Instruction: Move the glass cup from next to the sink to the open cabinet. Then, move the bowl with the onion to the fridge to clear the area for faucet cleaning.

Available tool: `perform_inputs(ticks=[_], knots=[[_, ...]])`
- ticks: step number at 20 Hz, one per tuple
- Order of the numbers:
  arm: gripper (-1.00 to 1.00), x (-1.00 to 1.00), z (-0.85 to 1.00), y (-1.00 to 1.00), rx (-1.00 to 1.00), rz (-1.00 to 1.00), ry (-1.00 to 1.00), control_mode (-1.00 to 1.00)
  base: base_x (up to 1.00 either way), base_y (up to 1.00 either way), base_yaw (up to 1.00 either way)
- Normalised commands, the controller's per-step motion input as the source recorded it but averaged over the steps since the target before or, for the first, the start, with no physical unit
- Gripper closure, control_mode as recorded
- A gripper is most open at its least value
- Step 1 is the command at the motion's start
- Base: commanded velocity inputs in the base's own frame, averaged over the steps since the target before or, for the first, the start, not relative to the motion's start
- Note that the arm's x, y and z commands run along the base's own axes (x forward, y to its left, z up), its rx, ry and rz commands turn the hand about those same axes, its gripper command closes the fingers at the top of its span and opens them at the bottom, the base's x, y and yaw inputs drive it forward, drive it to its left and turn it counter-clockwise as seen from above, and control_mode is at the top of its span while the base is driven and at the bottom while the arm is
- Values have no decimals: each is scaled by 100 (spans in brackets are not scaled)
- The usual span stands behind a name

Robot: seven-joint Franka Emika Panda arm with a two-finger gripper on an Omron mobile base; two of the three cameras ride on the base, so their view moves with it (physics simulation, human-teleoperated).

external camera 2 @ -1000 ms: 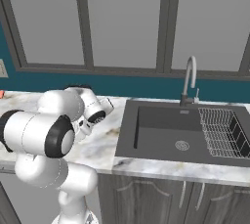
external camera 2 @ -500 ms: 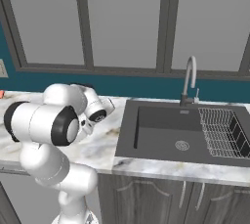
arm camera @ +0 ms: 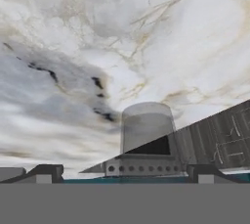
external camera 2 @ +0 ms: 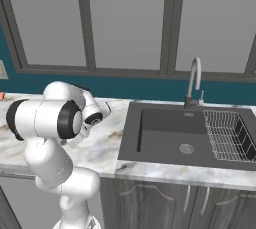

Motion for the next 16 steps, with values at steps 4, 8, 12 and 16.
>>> perform_inputs(ticks=[4,8,12,16], knots=[[-100,0,-18,35,0,0,0,-100,0,0,0],[-100,0,-14,5,0,-3,0,-100,0,0,0],[-100,1,-9,0,0,-6,0,-100,0,0,0],[-100,13,-4,0,0,-13,0,-100,0,0,0]])
